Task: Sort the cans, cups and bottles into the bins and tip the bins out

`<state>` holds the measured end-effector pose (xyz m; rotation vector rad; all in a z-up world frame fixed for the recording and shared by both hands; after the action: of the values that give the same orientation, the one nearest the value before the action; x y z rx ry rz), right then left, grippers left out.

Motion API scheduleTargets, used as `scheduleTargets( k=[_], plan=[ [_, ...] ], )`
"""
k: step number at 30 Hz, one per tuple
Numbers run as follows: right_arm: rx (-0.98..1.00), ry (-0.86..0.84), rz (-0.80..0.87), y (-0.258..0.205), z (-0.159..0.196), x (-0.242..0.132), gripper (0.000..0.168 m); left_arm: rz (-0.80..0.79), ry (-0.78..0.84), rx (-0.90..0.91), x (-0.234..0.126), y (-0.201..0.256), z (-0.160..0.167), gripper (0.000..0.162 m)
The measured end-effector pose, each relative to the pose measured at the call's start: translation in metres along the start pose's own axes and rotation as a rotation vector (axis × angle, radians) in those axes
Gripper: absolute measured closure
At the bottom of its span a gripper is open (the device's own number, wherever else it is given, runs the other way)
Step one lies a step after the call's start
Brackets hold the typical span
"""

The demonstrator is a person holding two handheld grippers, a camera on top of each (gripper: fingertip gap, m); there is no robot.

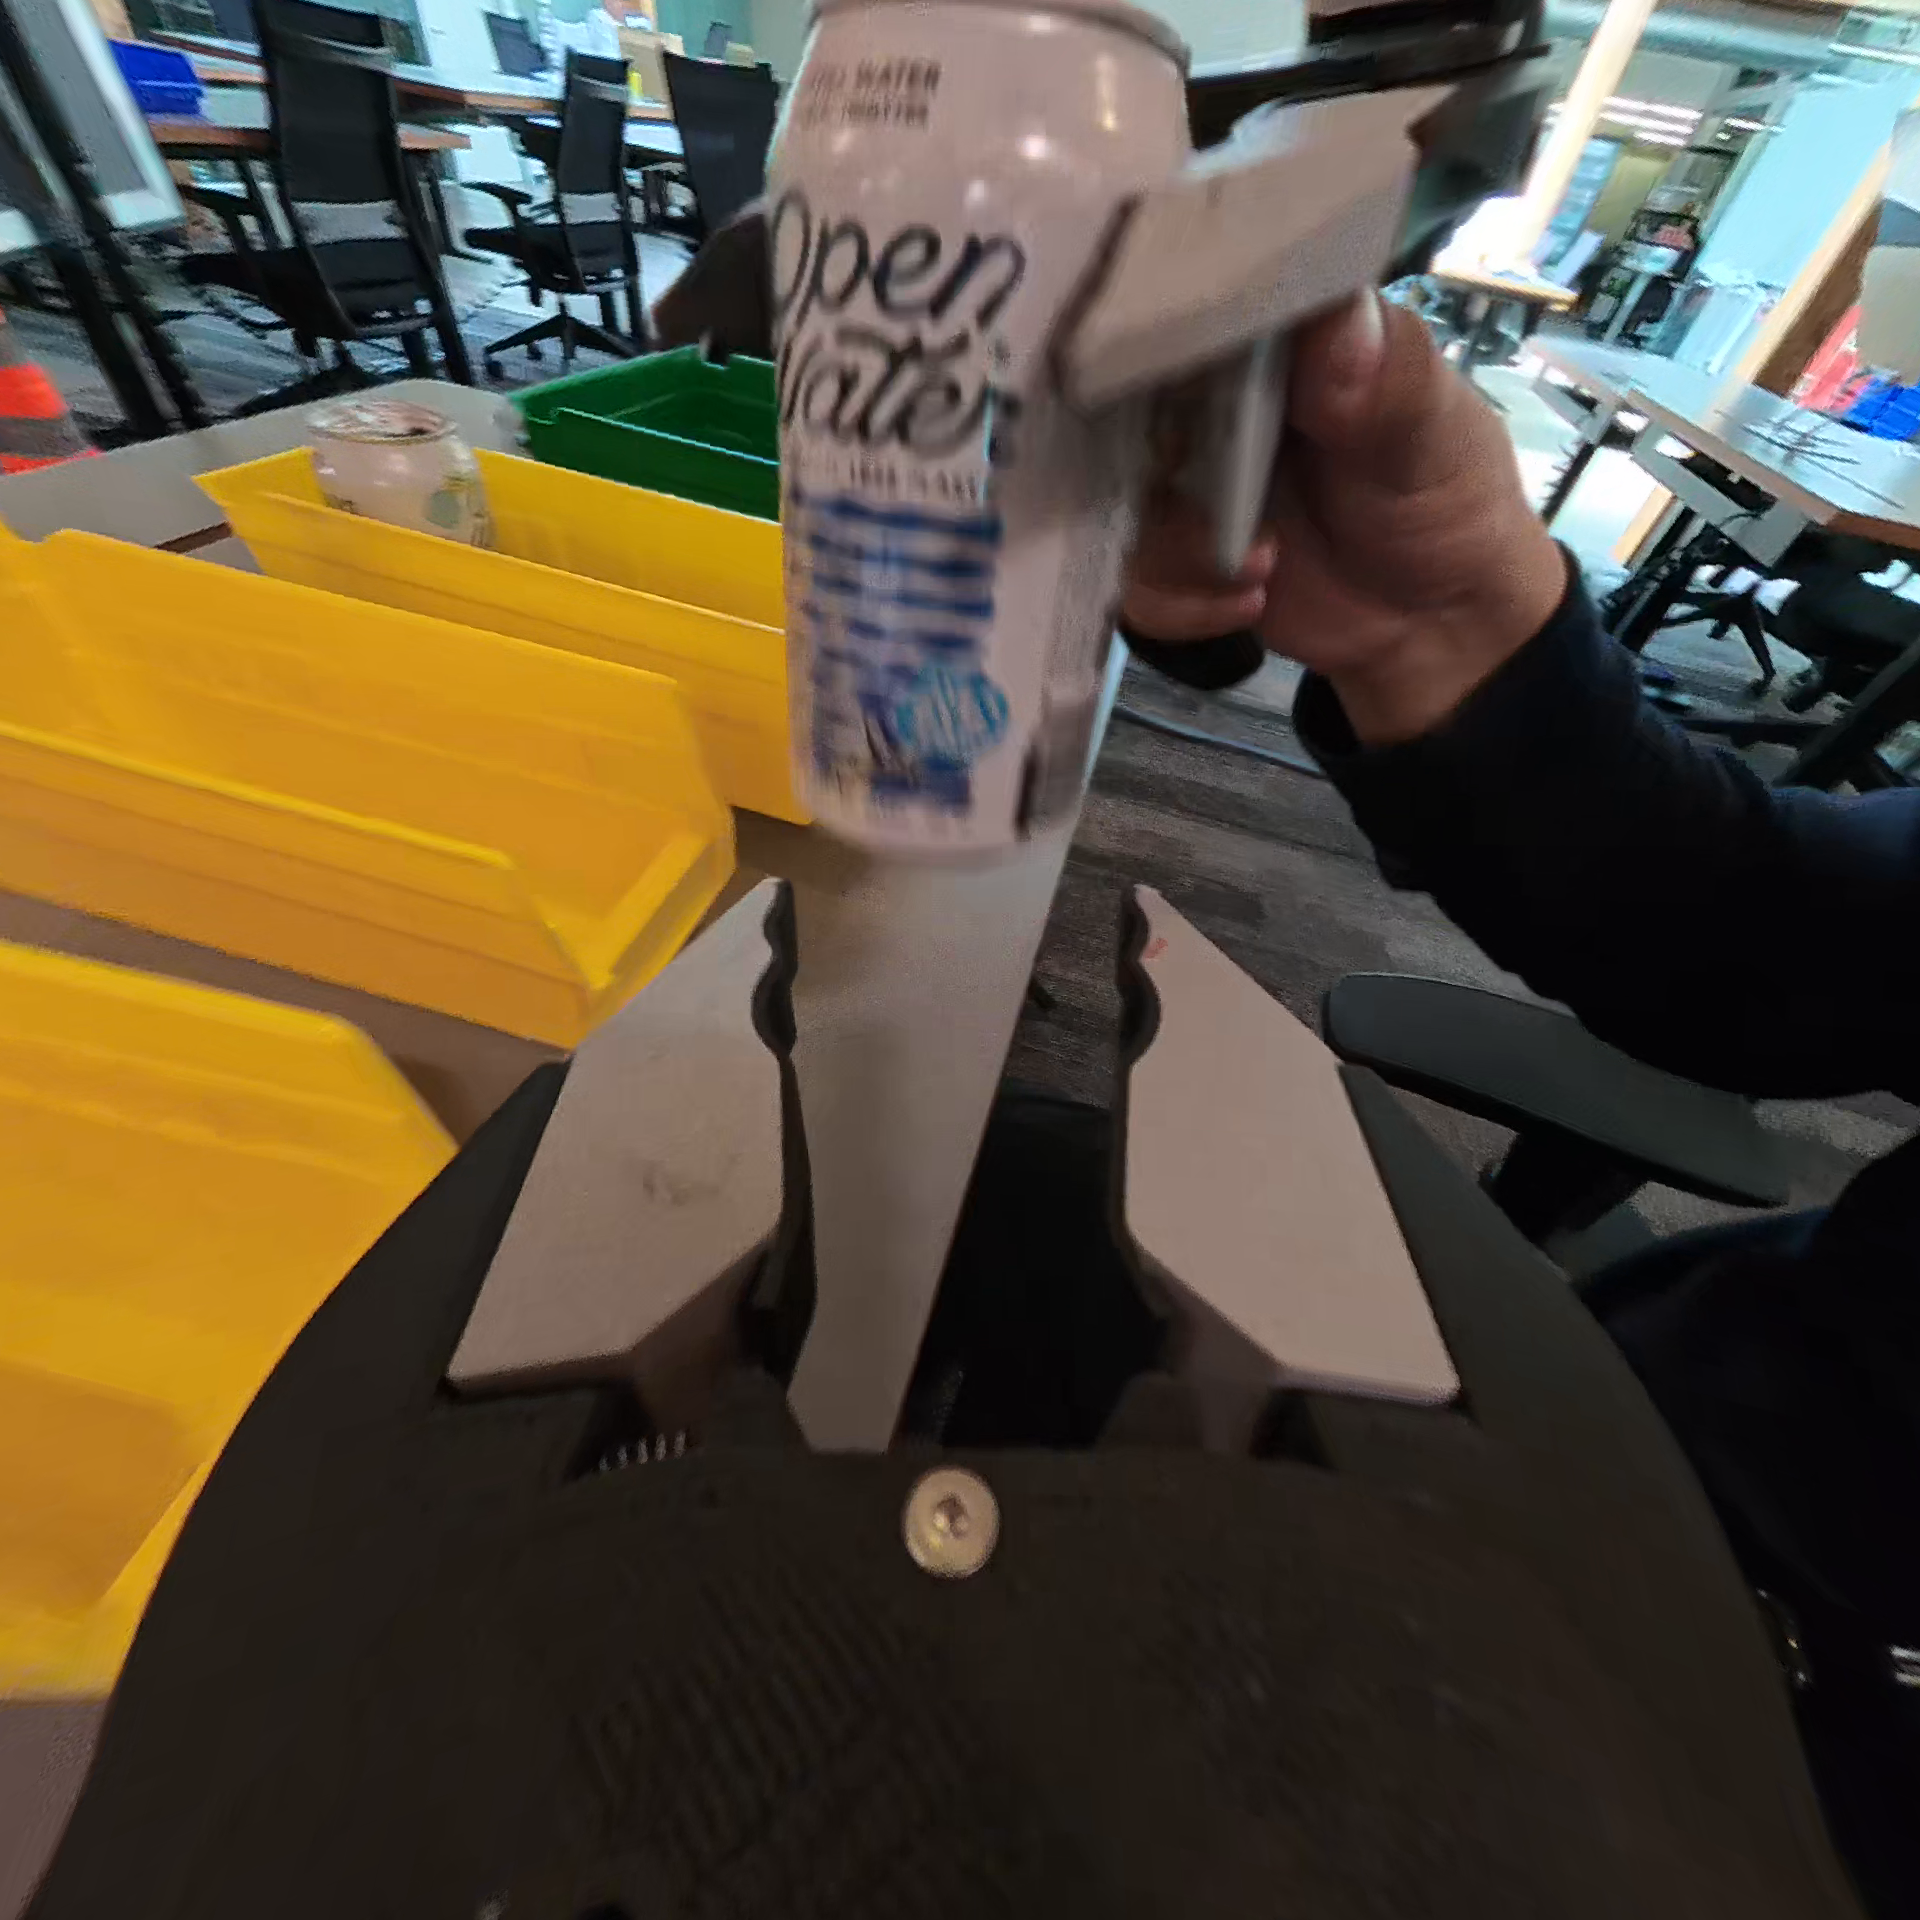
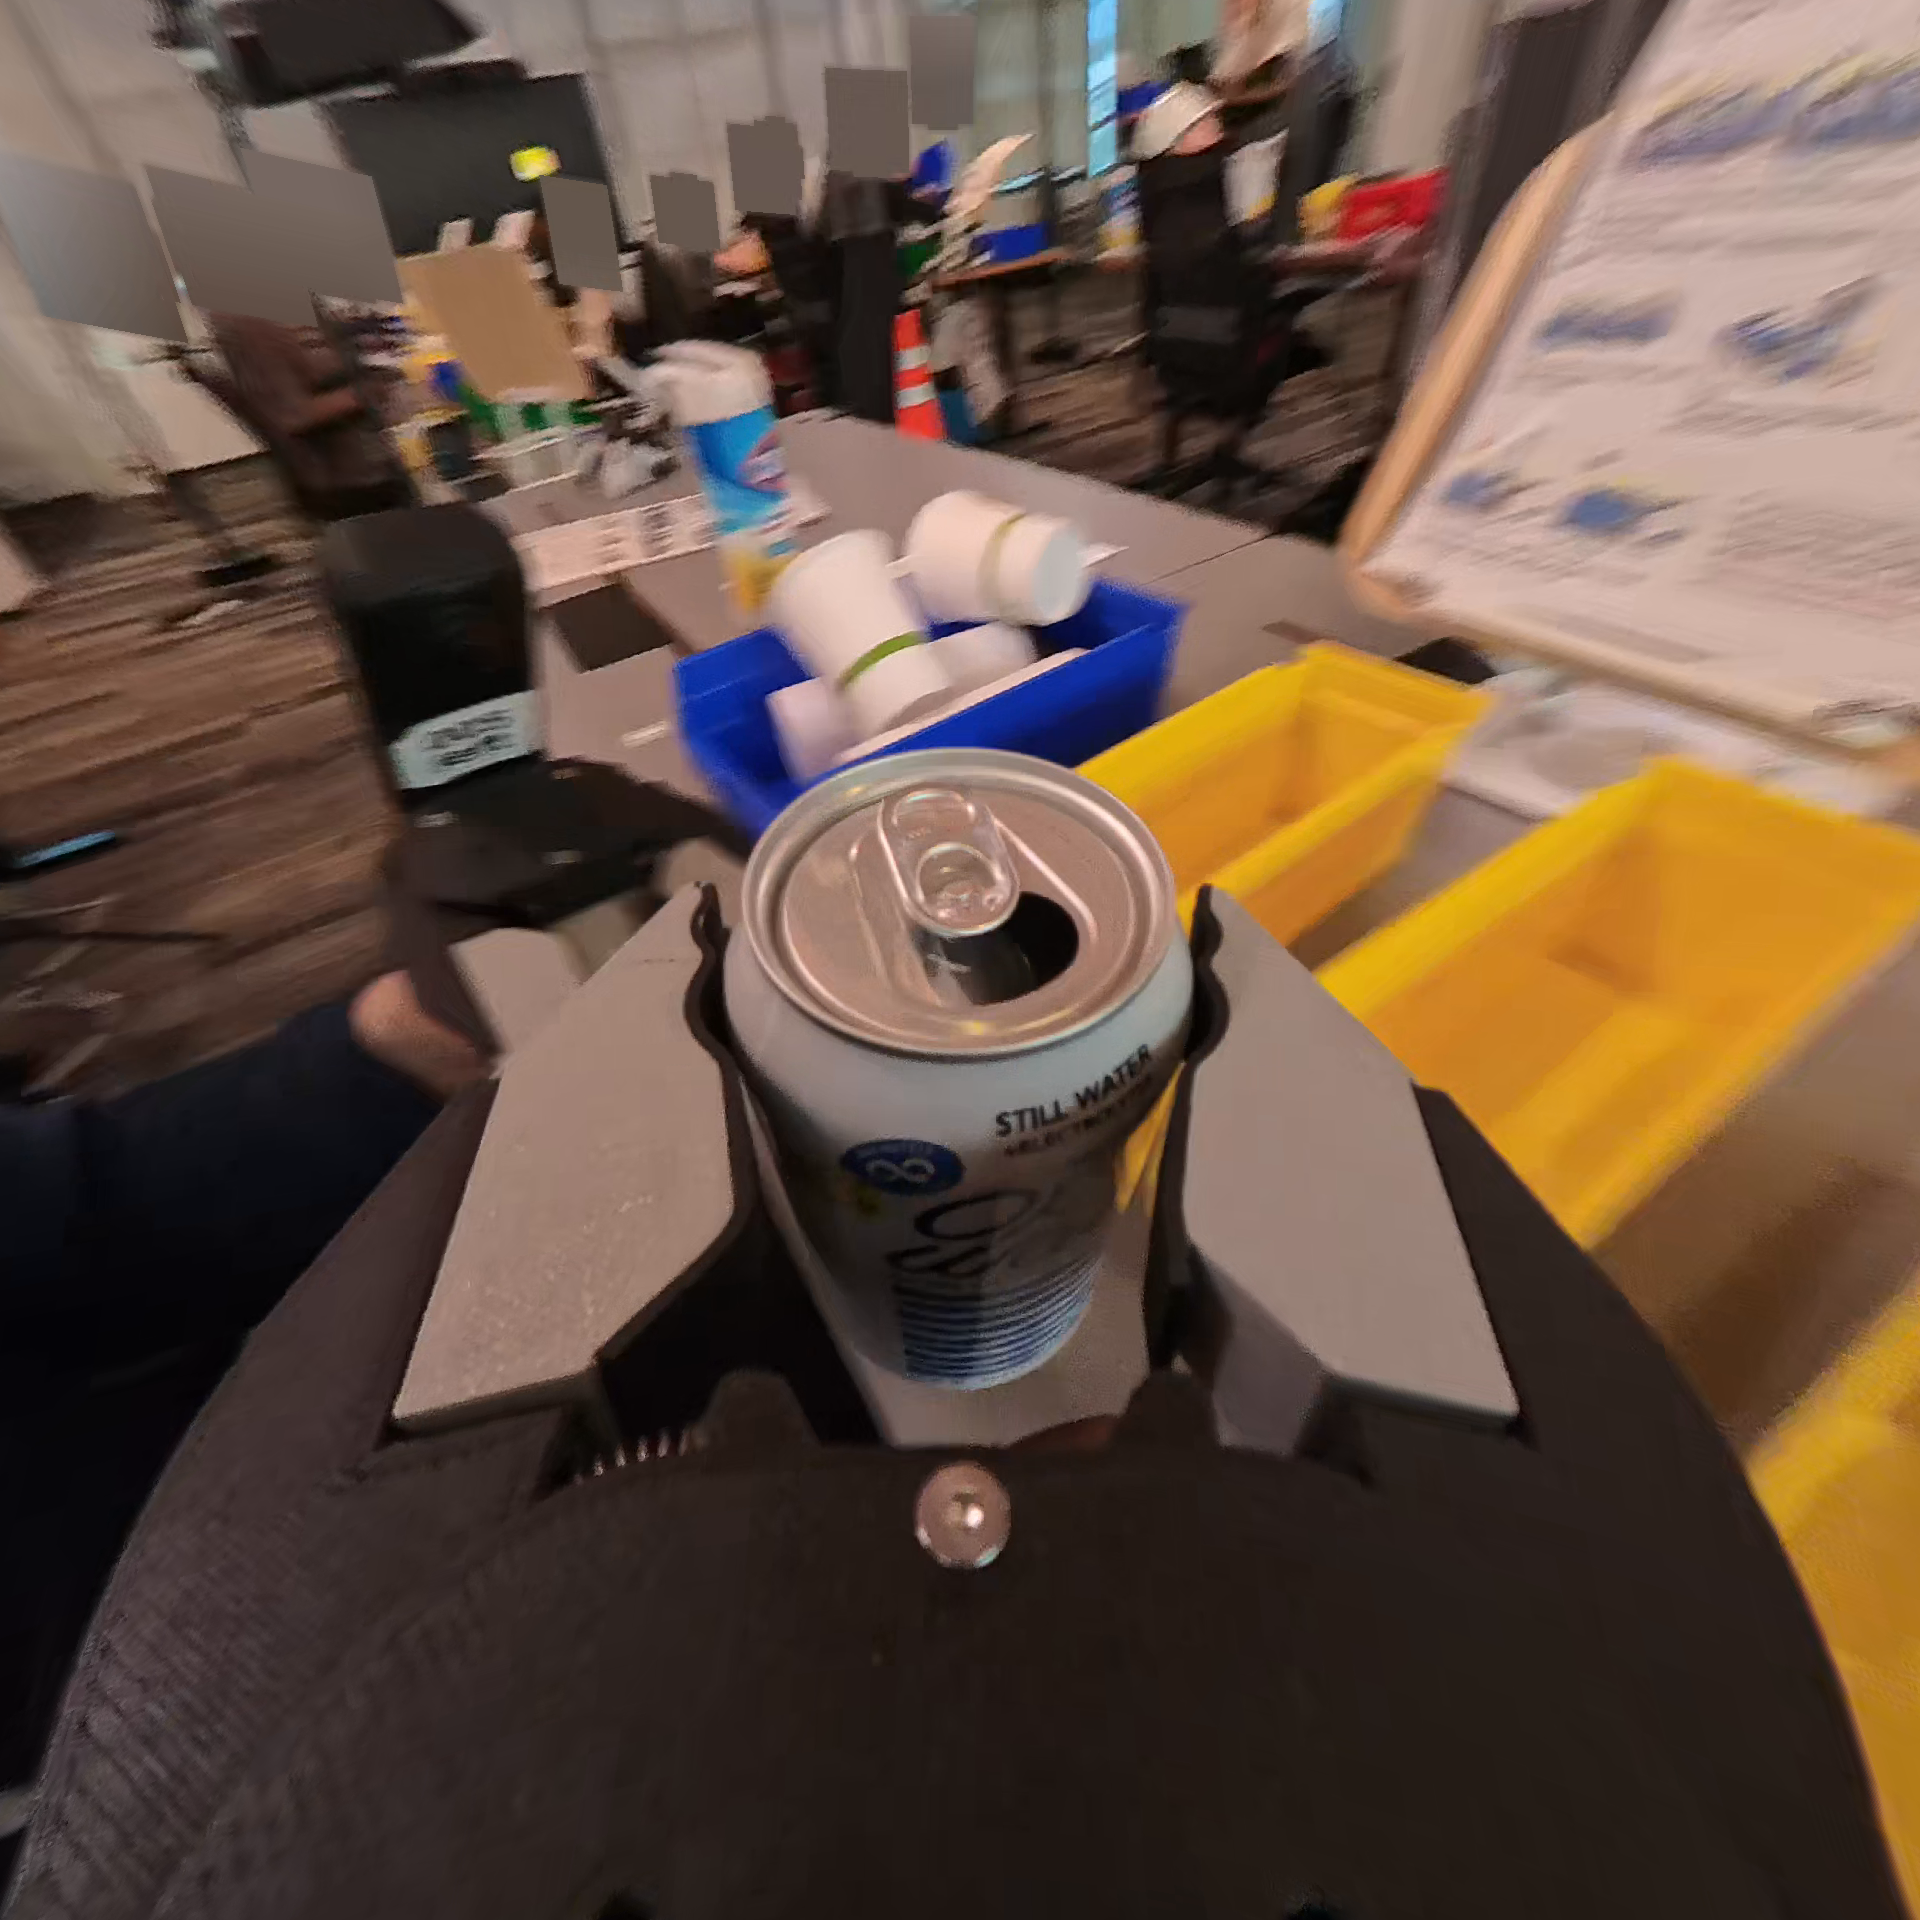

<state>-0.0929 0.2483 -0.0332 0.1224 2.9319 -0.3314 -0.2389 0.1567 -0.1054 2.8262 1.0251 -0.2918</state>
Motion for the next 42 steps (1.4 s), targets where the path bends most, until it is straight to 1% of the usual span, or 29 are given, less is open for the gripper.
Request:
scheduleTargets(
  k=[3, 5, 7, 9, 13, 16, 21, 28, 30, 35, 37, 42],
  plan=[
    [-0.056, 0.085, 0.260, 0.053, -0.022, -0.031, 0.080, -0.069, -0.006, -0.036, -0.020, -0.011, -0.003, 0.103],
    [-0.063, 0.112, 0.391, 0.093, -0.026, -0.048, 0.081, -0.100, 0.014, -0.047, -0.033, -0.016, -0.006, 0.105],
    [-0.044, 0.131, 0.490, 0.128, -0.019, -0.060, 0.080, -0.127, 0.039, -0.051, -0.044, -0.020, -0.010, 0.107],
    [-0.017, 0.147, 0.551, 0.155, -0.004, -0.066, 0.080, -0.142, 0.053, -0.052, -0.050, -0.022, -0.012, 0.109],
    [0.029, 0.117, 0.617, 0.184, 0.029, -0.064, 0.080, -0.158, 0.054, -0.061, -0.053, -0.027, -0.010, 0.110],
    [0.038, 0.069, 0.647, 0.193, 0.044, -0.059, 0.081, -0.150, 0.035, -0.073, -0.050, -0.028, -0.007, 0.110],
    [0.007, 0.033, 0.677, 0.197, 0.054, -0.056, 0.081, -0.147, 0.007, -0.074, -0.041, -0.030, -0.001, 0.111],
    [-0.033, -0.048, 0.725, 0.200, 0.034, -0.052, 0.080, -0.135, -0.040, -0.075, -0.031, -0.029, 0.006, 0.112],
    [-0.040, -0.052, 0.728, 0.201, 0.035, -0.052, 0.080, -0.138, -0.042, -0.071, -0.031, -0.029, 0.005, 0.112],
    [0.007, -0.090, 0.739, 0.204, 0.055, -0.056, 0.080, -0.136, -0.030, -0.086, -0.034, -0.031, 0.006, 0.113],
    [0.029, -0.101, 0.732, 0.203, 0.060, -0.058, 0.082, -0.131, -0.026, -0.091, -0.035, -0.031, 0.006, 0.113],
    [0.056, -0.199, 0.776, 0.206, 0.070, -0.060, 0.081, -0.130, -0.037, -0.086, -0.033, -0.029, 0.006, 0.113]
  ],
)
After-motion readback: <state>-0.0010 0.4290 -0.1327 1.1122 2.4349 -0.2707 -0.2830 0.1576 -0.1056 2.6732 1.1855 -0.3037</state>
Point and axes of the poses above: each gripper's, where its closed fingertips meet, x out along the fingers, z out of its underside, y = z × x across the jaws, the point moved 9 cm from there along -x, back along the fingers, and after that the axes turned 5 degrees about x, right-handed, at the moved point
